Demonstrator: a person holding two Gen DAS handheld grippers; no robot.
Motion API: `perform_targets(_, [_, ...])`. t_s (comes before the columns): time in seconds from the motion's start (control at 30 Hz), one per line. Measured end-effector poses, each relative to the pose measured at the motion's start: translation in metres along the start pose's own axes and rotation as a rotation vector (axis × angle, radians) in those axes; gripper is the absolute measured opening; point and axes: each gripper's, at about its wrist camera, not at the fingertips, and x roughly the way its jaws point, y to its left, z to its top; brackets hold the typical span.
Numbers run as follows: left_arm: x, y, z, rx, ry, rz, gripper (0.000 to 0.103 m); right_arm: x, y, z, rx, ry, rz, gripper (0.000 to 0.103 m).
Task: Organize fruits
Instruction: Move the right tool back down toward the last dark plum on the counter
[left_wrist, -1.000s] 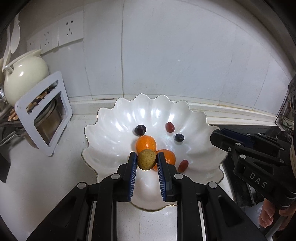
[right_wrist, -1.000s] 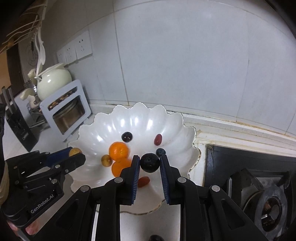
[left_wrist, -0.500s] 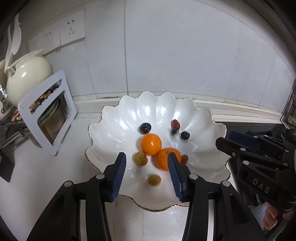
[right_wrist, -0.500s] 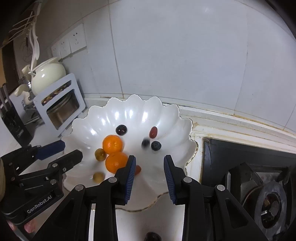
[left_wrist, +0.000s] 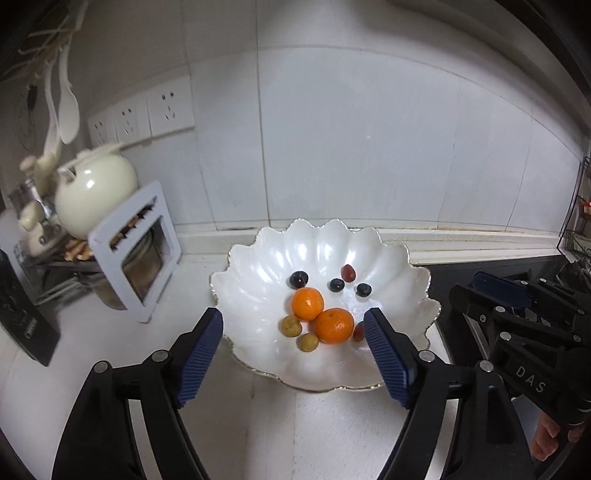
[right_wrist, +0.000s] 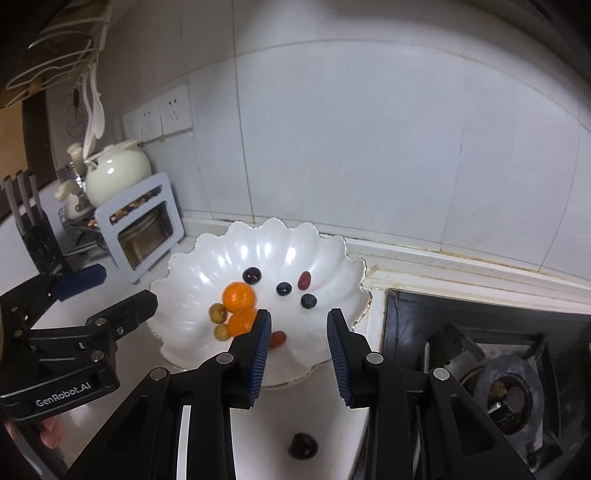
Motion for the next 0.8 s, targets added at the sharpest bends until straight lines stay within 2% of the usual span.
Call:
perform_targets(0.1, [-0.013,-0.001,-0.003,0.002,-0.014,-0.002,0.083,-0.015,0.003,-0.004,-0.008,-0.023,-0.006,0.042])
perform_targets(0.37, [-0.039,-0.006,-0.019,0.011,-0.044,0.007,0.086,-0.042,0.004,-0.018,-0.017,-0.053,-0.023,0.043])
perform_targets(0.8, [-0.053,-0.012,-0.048,-0.008,-0.008,-0.023,0.086,-0.055,0.004,-0.048,-0.019,-0.03,-0.012,0.046])
